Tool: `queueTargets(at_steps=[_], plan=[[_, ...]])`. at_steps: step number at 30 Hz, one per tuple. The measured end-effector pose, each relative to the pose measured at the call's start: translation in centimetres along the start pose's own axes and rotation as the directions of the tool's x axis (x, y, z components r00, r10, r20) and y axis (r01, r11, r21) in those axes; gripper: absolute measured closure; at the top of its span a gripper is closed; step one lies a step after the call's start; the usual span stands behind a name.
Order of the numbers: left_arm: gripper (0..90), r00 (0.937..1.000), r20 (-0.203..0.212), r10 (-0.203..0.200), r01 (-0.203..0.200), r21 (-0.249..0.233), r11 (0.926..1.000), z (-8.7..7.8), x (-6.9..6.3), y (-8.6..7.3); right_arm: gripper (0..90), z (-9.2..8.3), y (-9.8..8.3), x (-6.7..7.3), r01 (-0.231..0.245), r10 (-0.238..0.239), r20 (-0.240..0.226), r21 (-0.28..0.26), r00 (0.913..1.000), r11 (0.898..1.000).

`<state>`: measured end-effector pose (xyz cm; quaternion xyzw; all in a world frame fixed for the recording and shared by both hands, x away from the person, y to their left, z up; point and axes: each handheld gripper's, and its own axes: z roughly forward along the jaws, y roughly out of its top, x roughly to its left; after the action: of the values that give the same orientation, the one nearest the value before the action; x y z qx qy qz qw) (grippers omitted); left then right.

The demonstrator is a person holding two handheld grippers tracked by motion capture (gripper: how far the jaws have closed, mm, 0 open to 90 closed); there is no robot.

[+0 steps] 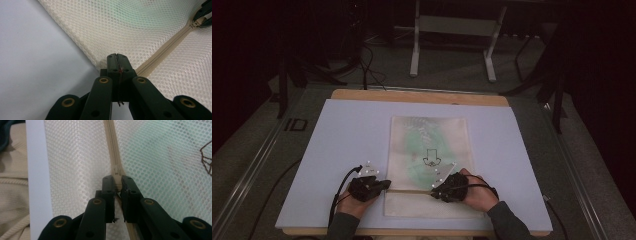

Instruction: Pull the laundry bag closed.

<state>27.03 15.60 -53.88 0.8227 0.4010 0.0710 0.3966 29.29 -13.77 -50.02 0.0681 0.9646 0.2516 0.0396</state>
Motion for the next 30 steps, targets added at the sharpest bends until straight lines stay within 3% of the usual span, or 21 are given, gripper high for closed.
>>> queueTargets(at_steps=[30], plan=[[89.5,1.0000,0.002,-0.005,0.005,-0.002,1.0000,0.0,0.0,0.0,82.4,-1.8,-2.4,-0.3,-0.041,0.041,0.015,-0.010,0.9990,0.999]])
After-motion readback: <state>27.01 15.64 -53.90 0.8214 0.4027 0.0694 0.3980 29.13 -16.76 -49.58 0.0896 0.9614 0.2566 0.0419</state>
